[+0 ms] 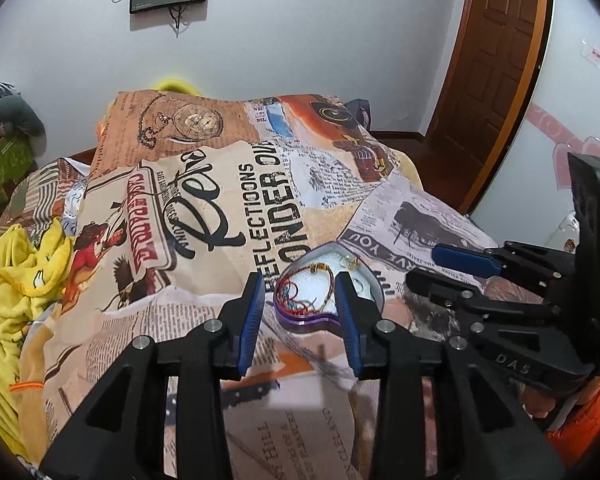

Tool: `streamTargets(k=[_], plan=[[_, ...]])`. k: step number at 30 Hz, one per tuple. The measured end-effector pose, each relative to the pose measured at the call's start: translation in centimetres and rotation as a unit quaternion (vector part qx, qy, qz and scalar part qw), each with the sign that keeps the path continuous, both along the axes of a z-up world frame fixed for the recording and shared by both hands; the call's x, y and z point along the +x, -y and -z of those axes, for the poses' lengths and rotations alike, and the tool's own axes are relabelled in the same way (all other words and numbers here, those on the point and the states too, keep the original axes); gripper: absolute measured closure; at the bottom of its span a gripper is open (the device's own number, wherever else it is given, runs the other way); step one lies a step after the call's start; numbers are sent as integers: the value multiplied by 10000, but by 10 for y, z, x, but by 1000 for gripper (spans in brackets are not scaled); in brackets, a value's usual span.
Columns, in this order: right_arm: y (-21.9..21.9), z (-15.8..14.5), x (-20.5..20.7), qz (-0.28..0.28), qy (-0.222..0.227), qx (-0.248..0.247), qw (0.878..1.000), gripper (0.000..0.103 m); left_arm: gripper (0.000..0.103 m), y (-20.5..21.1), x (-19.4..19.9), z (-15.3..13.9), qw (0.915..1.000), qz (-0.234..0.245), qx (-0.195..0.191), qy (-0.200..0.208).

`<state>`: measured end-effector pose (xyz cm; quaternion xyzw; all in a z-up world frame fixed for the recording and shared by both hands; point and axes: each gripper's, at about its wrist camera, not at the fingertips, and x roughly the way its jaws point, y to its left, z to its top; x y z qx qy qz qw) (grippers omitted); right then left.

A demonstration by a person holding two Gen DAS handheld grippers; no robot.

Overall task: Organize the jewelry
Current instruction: 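Lower the left tool to a small silver ring while the right tool approaches a gold ring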

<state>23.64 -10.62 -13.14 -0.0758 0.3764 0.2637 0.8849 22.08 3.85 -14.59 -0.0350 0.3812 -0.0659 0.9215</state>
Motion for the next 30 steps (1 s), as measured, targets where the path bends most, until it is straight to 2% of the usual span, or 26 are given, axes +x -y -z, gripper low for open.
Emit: streamTargets(k=[7,14,23,29,30], plan=[[15,8,-12,112,-135,-38,9998,70,67,3,-12,17,9997,26,-19,-255],[22,37,-20,135,-540,-156,9983,70,67,10,-19,43,9983,143,36,-567],[12,71,-23,-46,-987,-292,9947,70,67,9,-25,68,9960,178,-79,-876],[10,73,-21,-174,-926,-230,9953,70,67,12,-24,69,9961,204,-119,-848],[10,73,-22,-209,-891,-236,9955,73,67,14,-23,69,9961,224,-103,-844]])
